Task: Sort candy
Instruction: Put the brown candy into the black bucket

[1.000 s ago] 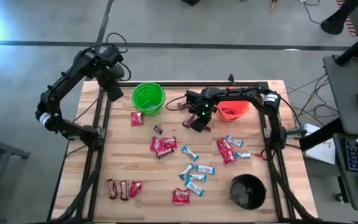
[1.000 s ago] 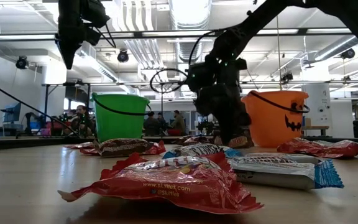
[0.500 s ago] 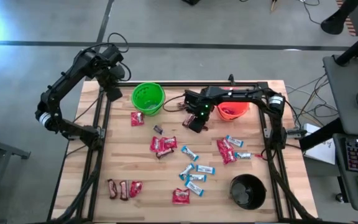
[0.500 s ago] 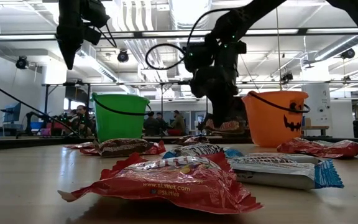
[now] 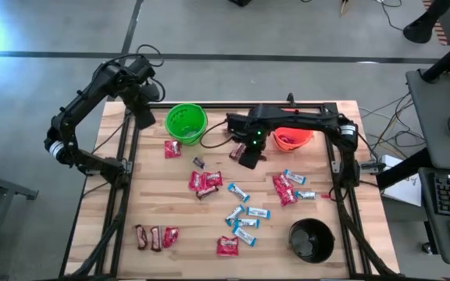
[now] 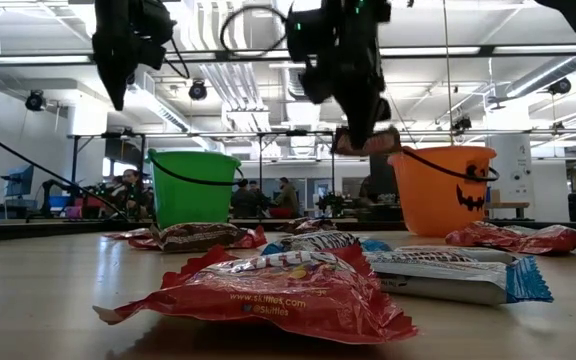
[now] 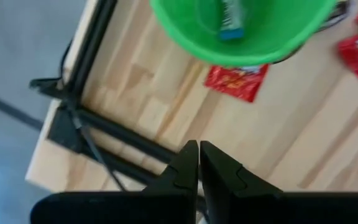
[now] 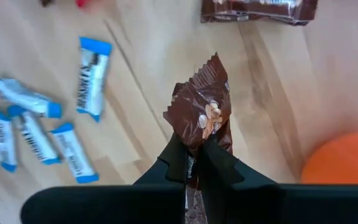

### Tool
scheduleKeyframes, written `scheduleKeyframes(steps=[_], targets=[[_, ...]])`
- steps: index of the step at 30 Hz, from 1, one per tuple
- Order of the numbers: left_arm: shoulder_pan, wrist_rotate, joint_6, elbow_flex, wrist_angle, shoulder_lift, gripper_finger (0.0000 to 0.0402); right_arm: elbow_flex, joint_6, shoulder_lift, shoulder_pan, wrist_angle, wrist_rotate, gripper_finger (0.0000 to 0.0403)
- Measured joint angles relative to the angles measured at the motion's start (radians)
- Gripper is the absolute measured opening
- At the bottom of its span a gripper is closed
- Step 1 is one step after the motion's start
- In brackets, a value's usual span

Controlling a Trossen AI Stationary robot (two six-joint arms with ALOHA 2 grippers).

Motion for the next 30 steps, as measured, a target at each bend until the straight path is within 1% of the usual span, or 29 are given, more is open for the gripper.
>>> scheduleKeyframes(steps=[6, 9, 13, 19, 24, 30], targets=[[0.000, 0.105, 0.041, 0.000, 0.003, 0.000, 0.0000, 0.128, 0.096, -0.015, 0.069, -0.085, 0.003, 0.0011], [-0.001, 0.164, 0.062, 0.000, 0.003, -0.001, 0.0000, 0.167, 0.147, -0.032, 0.120, -0.126, 0.041, 0.0011], [-0.004, 0.209, 0.079, 0.000, 0.004, -0.005, 0.0000, 0.168, 0.224, -0.073, 0.189, -0.154, 0.060, 0.0011], [-0.020, 0.218, 0.079, 0.000, 0.004, -0.015, 0.0000, 0.167, 0.371, -0.119, 0.297, -0.202, 0.127, 0.0011], [-0.044, 0.294, 0.080, 0.000, 0.004, -0.027, 0.0000, 0.165, 0.512, -0.149, 0.398, -0.227, 0.158, 0.0011], [-0.095, 0.300, 0.080, 0.000, 0.004, -0.042, 0.0000, 0.163, 0.701, -0.155, 0.535, -0.228, 0.183, 0.0011]])
